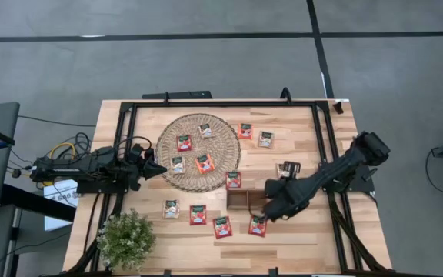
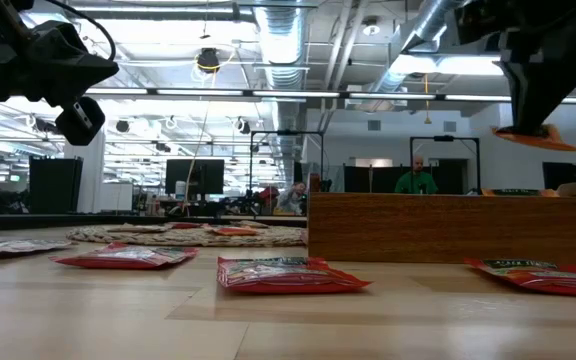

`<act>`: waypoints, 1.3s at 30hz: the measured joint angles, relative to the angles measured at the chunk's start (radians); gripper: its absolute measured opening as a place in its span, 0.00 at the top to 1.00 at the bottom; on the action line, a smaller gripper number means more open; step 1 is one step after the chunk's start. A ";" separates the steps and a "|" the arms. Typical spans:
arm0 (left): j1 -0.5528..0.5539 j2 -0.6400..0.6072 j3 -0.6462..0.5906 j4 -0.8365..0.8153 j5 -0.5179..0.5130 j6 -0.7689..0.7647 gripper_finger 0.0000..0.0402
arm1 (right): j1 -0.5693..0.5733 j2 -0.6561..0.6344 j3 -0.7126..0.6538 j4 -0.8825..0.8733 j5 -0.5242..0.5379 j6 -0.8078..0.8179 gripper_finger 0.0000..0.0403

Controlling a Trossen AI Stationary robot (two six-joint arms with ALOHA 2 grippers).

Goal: Pick & Place Tea
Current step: Put the orange tea bag into the right section of the wooden organizer

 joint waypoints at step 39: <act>0.000 0.000 0.000 -0.004 -0.002 0.000 1.00 | 0.082 0.232 0.144 -0.083 0.073 0.099 1.00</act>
